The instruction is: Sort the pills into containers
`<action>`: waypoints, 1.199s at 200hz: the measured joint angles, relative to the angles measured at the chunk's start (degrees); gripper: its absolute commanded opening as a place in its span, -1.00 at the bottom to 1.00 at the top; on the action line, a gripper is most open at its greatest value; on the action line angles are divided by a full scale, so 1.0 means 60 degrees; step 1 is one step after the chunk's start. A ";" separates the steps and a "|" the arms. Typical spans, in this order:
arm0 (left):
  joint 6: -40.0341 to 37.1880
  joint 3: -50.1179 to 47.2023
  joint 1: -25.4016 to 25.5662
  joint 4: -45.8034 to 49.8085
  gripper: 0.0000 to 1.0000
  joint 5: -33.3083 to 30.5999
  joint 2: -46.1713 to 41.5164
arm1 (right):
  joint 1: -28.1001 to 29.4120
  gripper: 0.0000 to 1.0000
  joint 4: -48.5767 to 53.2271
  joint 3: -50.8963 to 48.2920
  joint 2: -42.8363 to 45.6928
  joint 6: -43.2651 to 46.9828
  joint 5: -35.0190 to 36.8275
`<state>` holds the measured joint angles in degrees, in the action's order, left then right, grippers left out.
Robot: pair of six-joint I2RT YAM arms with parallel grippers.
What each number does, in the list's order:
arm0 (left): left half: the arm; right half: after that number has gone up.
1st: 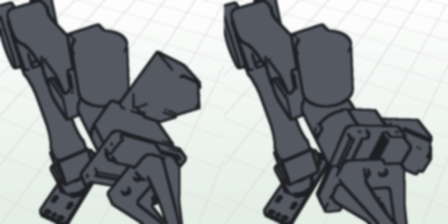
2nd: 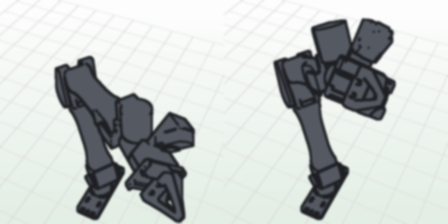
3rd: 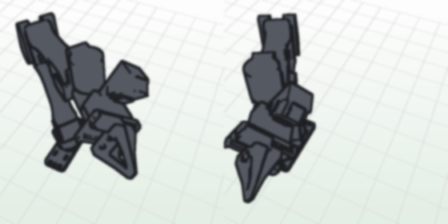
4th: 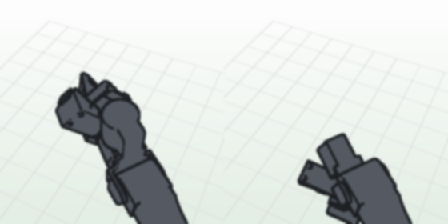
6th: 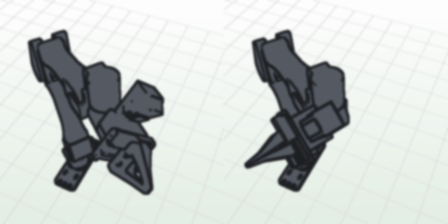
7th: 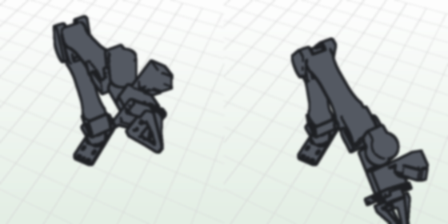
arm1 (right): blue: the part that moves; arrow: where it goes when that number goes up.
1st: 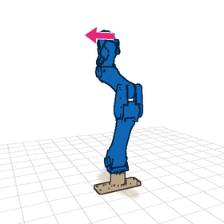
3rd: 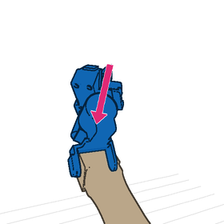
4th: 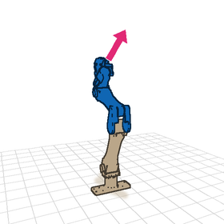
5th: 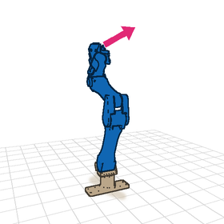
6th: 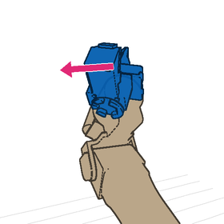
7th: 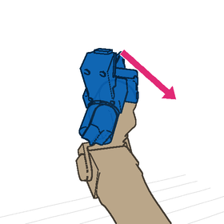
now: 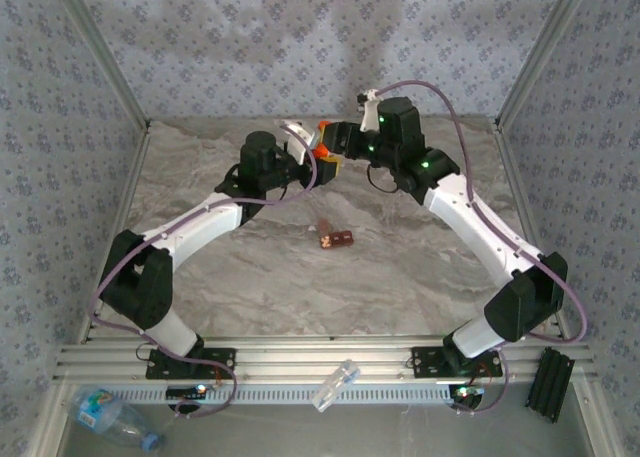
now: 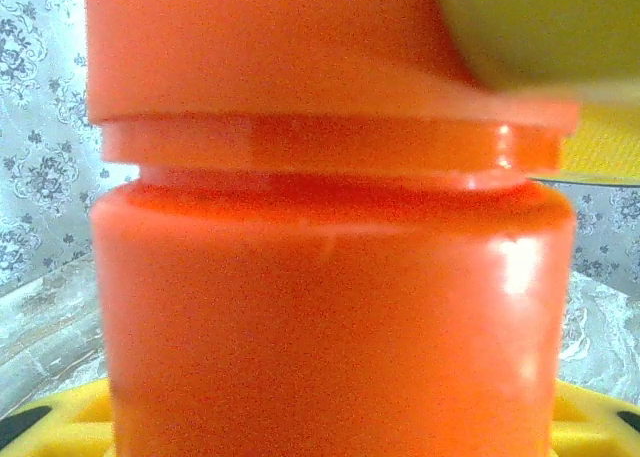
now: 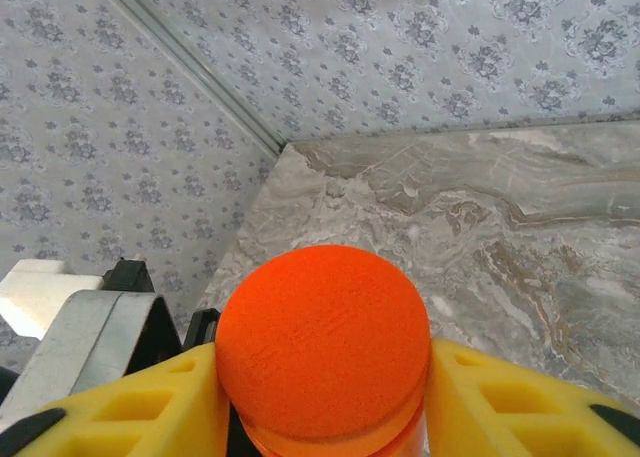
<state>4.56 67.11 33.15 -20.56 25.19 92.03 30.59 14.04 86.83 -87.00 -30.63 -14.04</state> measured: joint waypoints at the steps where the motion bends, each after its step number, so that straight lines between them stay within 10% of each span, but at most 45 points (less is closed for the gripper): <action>1: 0.0004 0.0000 0.0000 -0.0007 -1.00 -0.0004 0.0000 | -0.0018 0.31 -0.0007 0.0000 0.0000 -0.0007 -0.0047; 51: -0.0004 0.0004 0.0044 -0.0368 -1.00 0.0178 -0.0055 | -0.1242 0.70 -0.0025 -0.0404 0.0871 -0.0062 -0.1818; 161: 0.0109 0.0976 -0.0718 0.0663 -1.00 0.4262 -0.0291 | -0.2106 0.74 0.2186 0.2379 -0.0036 0.2521 -0.5209; 240: 0.0066 0.1104 -0.0692 0.1413 -1.00 0.4976 -0.0102 | -0.1592 0.61 0.3388 0.2896 -0.0754 0.3271 -0.5526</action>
<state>4.95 73.73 28.99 -12.08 55.05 91.42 21.04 34.37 104.20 -91.53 -11.00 -47.20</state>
